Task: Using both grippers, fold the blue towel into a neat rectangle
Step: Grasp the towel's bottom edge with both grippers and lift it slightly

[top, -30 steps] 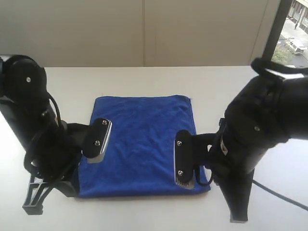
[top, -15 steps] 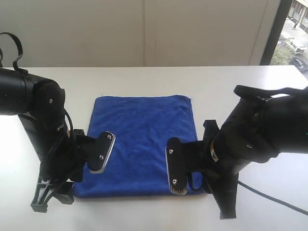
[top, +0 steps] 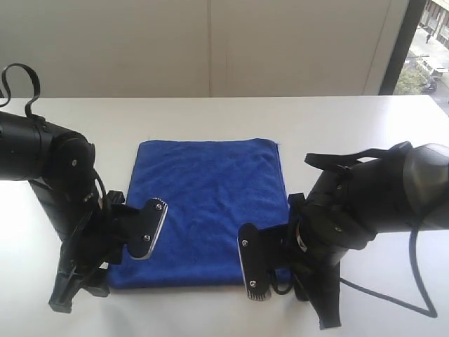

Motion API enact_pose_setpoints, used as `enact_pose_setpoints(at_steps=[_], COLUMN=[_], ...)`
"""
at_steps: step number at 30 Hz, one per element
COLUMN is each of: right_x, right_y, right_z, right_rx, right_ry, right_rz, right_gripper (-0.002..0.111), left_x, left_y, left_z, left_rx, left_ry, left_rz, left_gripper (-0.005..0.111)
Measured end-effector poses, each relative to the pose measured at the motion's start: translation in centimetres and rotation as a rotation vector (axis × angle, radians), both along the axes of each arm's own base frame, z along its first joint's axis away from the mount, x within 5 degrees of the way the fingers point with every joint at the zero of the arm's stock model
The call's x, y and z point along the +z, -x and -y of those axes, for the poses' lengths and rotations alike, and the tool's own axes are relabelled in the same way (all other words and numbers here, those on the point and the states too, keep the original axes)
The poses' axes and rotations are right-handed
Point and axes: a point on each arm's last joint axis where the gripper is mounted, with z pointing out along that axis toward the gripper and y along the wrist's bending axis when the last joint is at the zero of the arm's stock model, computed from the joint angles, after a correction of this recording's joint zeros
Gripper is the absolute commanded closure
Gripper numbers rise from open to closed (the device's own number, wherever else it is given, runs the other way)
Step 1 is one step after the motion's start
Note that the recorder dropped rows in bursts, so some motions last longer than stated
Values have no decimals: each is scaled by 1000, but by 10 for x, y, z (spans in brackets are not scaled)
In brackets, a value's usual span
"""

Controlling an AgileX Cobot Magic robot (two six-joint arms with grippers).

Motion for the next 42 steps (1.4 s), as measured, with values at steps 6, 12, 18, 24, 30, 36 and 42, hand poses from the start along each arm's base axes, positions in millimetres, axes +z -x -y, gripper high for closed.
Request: enact_pose_setpoints(at_steps=[6,12,18,24,30,36,42], right_x=[-2,-3,-4,-5,-5,-5,-5], right_y=[-2,-3,-3,-2,-2,-1,-1], right_z=[-1,-2,-1,-1,-1,-1,-1], right_rx=[8,10,7,-12,-25,-27,-27], right_ry=[-4,1,6,4,5,4,4], right_rz=[7,4,-3,-9,-15,-16,-16], right_gripper=[56,68,73,73,73,73,73], left_x=[0,-1,-10,-16,-16,-7,7], left_y=[-2,-1,3,0,1,1,2], left_z=[1,0,-3,-19,-20,-21,-16], left_rx=[0,-1,3,79,97,98,133], left_ry=[9,8,14,36,47,68,162], left_rz=[17,18,31,36,36,74,111], left_gripper=[50,50,50,50,50,46,46])
